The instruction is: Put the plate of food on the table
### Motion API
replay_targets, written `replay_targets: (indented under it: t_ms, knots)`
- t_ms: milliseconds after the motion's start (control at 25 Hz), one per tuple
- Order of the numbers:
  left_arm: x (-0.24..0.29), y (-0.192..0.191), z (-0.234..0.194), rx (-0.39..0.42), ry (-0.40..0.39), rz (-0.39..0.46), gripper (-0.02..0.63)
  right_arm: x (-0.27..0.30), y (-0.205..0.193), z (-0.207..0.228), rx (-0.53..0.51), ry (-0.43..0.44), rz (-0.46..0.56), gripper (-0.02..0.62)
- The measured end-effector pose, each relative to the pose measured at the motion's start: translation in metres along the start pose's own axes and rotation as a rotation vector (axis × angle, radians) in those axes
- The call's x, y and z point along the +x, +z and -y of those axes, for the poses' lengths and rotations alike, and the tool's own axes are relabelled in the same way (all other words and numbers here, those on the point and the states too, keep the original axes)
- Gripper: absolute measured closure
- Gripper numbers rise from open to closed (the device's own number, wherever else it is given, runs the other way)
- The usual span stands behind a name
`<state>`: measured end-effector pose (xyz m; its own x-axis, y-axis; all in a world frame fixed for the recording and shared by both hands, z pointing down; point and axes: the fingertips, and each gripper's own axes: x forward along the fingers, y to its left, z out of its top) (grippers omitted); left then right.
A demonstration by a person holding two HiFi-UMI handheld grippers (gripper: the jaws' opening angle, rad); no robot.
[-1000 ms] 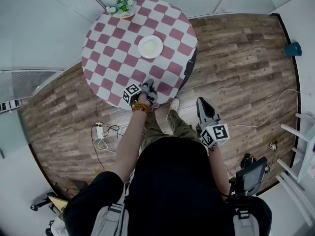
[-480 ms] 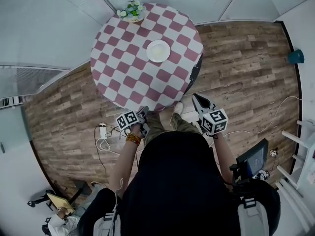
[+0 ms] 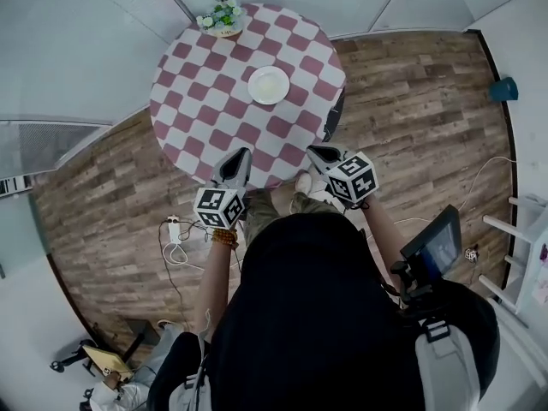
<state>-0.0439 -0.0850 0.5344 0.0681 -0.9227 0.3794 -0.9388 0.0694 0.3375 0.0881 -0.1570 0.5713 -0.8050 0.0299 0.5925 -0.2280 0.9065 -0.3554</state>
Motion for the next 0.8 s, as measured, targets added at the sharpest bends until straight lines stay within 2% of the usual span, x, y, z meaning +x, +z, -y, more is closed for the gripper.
replay_targets:
  t_ms: [80, 120, 240, 360, 480, 800]
  knots:
    - [-0.005, 0.026, 0.013, 0.203, 0.001, 0.061, 0.580, -0.009, 0.038, -0.016, -0.132, -0.001, 0.126, 0.584]
    - [-0.008, 0.036, 0.017, 0.263, 0.000, 0.092, 0.580, -0.014, 0.056, -0.024, -0.197, -0.010, 0.192, 0.584]
    - [-0.018, 0.061, 0.020, 0.346, 0.003, 0.185, 0.580, -0.028, 0.103, -0.046, -0.321, -0.021, 0.393, 0.584]
    - [-0.024, 0.074, 0.024, 0.410, 0.011, 0.242, 0.580, -0.039, 0.130, -0.060, -0.373, -0.009, 0.524, 0.584]
    - [-0.027, 0.071, 0.026, 0.440, 0.009, 0.250, 0.580, -0.041, 0.137, -0.066, -0.374, 0.011, 0.561, 0.583]
    - [-0.022, 0.049, 0.021, 0.424, 0.019, 0.178, 0.580, -0.023, 0.120, -0.073, -0.394, 0.048, 0.492, 0.584]
